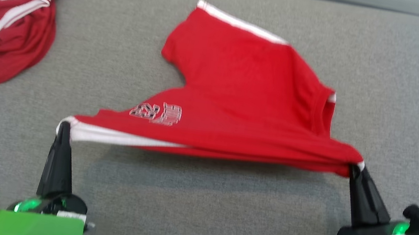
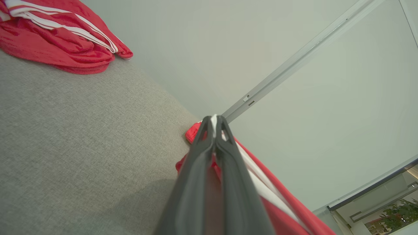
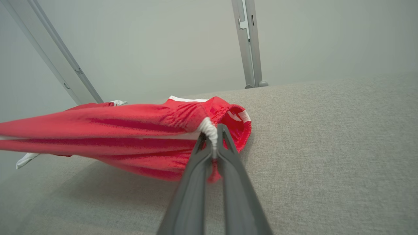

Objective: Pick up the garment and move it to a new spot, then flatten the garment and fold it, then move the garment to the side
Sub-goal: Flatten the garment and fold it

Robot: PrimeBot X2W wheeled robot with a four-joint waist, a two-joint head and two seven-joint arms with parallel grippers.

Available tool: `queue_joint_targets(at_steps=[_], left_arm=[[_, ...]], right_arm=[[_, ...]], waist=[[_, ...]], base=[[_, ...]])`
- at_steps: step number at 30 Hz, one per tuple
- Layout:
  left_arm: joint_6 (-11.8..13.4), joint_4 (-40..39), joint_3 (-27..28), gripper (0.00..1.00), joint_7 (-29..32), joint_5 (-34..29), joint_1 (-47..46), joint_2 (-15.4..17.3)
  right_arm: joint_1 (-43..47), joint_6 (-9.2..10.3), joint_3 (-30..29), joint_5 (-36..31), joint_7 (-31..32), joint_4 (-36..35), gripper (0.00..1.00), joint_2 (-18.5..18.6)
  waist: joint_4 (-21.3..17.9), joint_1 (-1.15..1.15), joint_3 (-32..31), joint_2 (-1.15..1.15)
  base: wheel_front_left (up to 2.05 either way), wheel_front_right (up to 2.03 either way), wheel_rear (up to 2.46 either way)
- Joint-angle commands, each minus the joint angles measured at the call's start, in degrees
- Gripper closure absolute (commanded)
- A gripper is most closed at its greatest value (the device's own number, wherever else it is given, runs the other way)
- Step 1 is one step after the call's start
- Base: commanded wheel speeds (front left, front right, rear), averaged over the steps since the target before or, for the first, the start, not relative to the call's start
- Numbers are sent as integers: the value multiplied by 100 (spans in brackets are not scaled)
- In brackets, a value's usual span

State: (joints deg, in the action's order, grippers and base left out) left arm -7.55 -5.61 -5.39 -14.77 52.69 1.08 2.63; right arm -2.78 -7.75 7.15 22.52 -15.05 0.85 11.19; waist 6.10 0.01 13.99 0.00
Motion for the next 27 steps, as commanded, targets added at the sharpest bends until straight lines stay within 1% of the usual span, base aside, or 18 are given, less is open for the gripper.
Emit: queue_joint_targets(at_steps=[1,7,13,17,20,22,27], left_arm=[[23,-58,171,100,-67,20,262,51],[23,-259,225,100,-67,35,826,51],[23,-338,251,100,-67,-27,1029,49],[22,-96,26,100,-65,-219,797,45],[22,326,62,100,-57,-376,487,45],[22,640,53,100,-52,-518,187,44],[21,1404,-137,100,-49,-799,-734,45]], right_arm=[[329,52,-138,-50,-20,-83,100,6],[1179,52,-95,-27,-20,-451,100,-160],[1628,52,-17,6,-20,-625,100,-218],[1618,38,96,130,-19,-472,100,-275],[1450,37,150,310,-20,-232,100,-370],[1328,38,167,296,-20,-23,100,-370],[880,36,160,325,-20,401,100,-514]], waist=[[221,-1,-609,0],[224,-1,-878,0],[148,-1,-982,0],[56,-1,-1042,0],[27,-1,-1055,0],[14,-1,-1046,0],[-61,-1,-876,0]], base=[[0,0,0],[0,0,0],[0,0,0],[0,0,0],[0,0,0],[0,0,0],[0,0,0]])
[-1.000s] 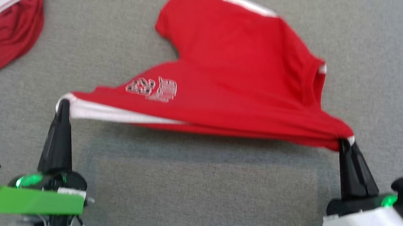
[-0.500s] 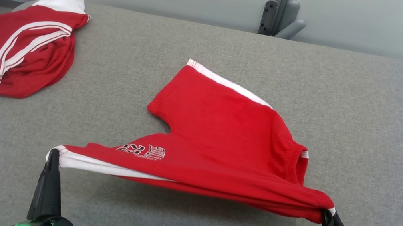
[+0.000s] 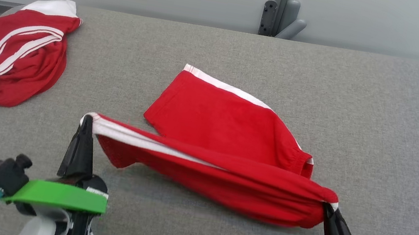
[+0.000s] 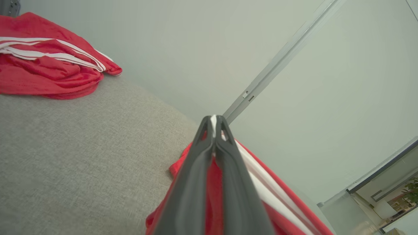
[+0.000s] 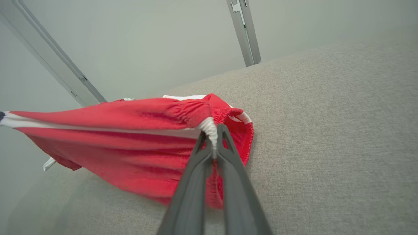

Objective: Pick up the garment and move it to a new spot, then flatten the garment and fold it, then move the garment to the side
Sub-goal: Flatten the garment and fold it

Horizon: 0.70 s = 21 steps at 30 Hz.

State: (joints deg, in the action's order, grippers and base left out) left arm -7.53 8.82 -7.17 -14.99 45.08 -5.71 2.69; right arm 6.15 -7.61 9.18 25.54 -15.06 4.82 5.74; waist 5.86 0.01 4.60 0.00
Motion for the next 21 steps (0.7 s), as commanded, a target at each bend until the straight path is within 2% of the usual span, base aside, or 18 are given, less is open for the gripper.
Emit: queue_joint_targets(at_steps=[1,5,14,21], left_arm=[[19,125,9,100,-23,-79,-250,38],[19,742,4,100,-23,-128,-1070,41],[19,2062,246,100,-25,-578,-2730,47],[34,2994,275,100,-23,-970,-3597,46]], right_arm=[[-107,22,-63,-9,-18,79,100,0],[-541,18,-169,-110,-18,315,100,-115],[-1695,22,-214,-103,-18,920,100,-260],[-2296,18,145,285,-19,1277,100,-271]], waist=[[-59,-1,124,0],[-224,-1,440,0],[-794,-1,1586,0],[-984,-1,2061,0]], base=[[0,0,0],[0,0,0],[0,0,0],[0,0,0]])
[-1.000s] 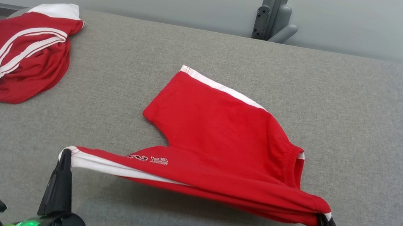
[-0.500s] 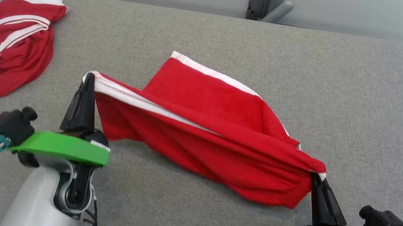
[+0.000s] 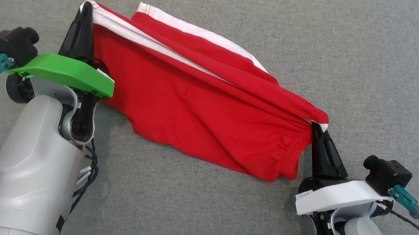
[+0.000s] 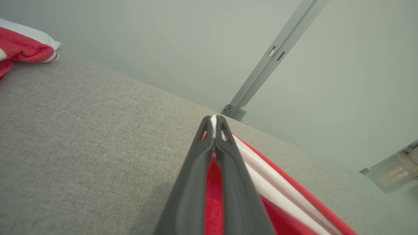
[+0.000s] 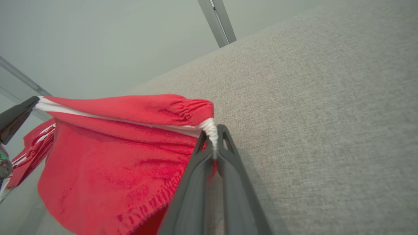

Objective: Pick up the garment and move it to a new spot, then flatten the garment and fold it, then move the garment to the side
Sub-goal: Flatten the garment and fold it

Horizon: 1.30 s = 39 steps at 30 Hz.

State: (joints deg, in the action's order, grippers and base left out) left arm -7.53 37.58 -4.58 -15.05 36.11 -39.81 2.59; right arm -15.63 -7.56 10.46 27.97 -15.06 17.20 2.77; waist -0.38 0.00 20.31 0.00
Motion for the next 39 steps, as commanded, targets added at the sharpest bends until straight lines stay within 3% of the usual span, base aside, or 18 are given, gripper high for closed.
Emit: queue_joint_targets(at_steps=[1,15,17,18,19,20,21,22,34,39], left_arm=[[34,118,15,100,-17,-72,-187,56],[169,956,-121,100,-17,-701,-932,51],[210,1009,-100,100,-16,-743,-968,51],[225,1029,-83,95,-16,-759,-984,51],[248,1032,-74,64,-16,-784,-996,51],[247,1027,-75,50,-16,-788,-987,50],[249,1019,-82,8,-16,-778,-958,49],[248,1004,-102,0,-16,-752,-908,49],[196,915,-411,0,-10,-429,-324,45],[287,1260,-498,0,-10,-431,-52,46]], right_arm=[[-118,14,16,42,-19,38,100,26],[-305,13,215,90,-19,90,98,22],[-327,12,261,115,-19,68,65,20],[-335,12,305,122,-19,42,45,20],[-333,12,332,115,-19,9,0,16],[-317,12,336,108,-19,-28,0,19],[-287,12,342,92,-19,-63,0,21],[-249,12,338,60,-19,-110,0,19],[278,11,-6,-280,-19,-590,0,19],[558,11,-222,-417,-19,-718,0,18]], waist=[[-359,0,489,0],[-484,0,604,0],[-495,0,600,0],[-499,0,593,0],[-501,0,579,0],[-499,0,557,0],[-495,0,533,0],[-486,0,498,0],[-272,0,-130,0],[-206,0,-438,0]], base=[[0,0,0],[0,0,0],[0,0,0],[0,0,0],[0,0,0],[0,0,0],[0,0,0],[0,0,0],[0,0,0],[0,0,0]])
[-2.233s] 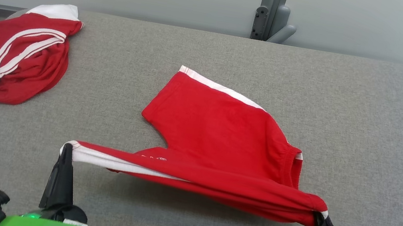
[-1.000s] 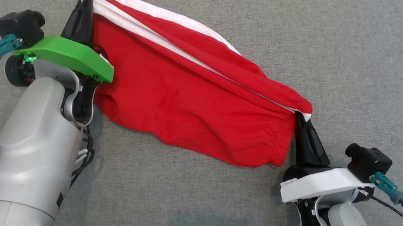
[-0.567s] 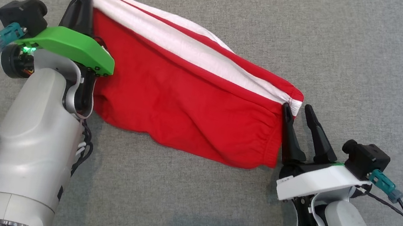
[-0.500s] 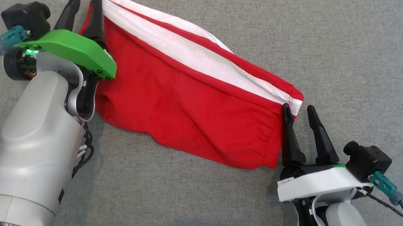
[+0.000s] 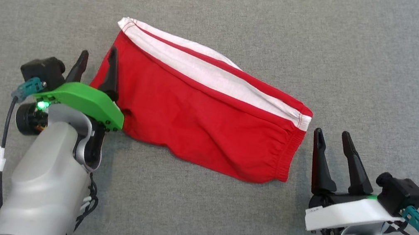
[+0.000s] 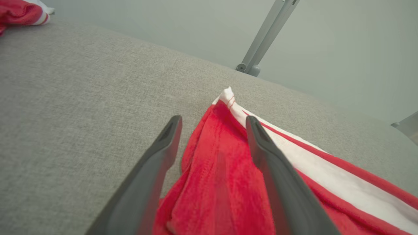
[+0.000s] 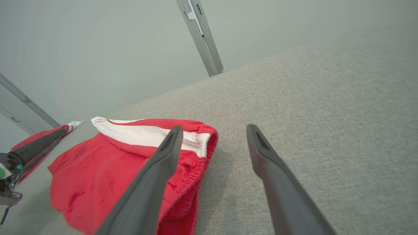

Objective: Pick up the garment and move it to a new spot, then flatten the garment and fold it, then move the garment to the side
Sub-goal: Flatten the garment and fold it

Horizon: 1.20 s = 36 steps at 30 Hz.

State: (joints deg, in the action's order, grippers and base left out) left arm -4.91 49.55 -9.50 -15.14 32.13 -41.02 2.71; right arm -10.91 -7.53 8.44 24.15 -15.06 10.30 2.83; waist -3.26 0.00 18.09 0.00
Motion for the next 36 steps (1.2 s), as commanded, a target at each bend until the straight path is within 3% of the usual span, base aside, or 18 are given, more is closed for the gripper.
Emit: queue_joint_targets(at_steps=[1,12,23,24,25,26,36], left_arm=[[40,196,-19,0,5,-17,108,34],[166,1283,-77,0,520,152,65,56],[86,1937,-28,0,699,308,-115,134],[83,1977,-28,22,696,322,-123,137],[83,2012,-42,70,693,319,-127,144],[72,2041,-54,100,679,311,-125,145],[-172,1932,-178,100,267,417,63,85]], right_arm=[[143,8,-49,-59,-19,-53,0,13],[546,8,-172,-86,-19,-76,0,12],[500,8,-123,-48,-19,-187,0,12],[506,8,-136,-56,-19,-189,0,12],[508,8,-140,-61,-19,-192,0,12],[514,8,-147,-62,-19,-193,0,12],[651,8,-254,-74,-19,-163,0,11]], waist=[[83,0,-265,0],[3,0,-711,0],[-302,0,-575,0],[-314,0,-572,0],[-325,0,-571,0],[-332,0,-577,0],[-113,0,-879,0]], base=[[0,0,0],[0,0,0],[0,0,0],[0,0,0],[0,0,0],[0,0,0],[0,0,0]])
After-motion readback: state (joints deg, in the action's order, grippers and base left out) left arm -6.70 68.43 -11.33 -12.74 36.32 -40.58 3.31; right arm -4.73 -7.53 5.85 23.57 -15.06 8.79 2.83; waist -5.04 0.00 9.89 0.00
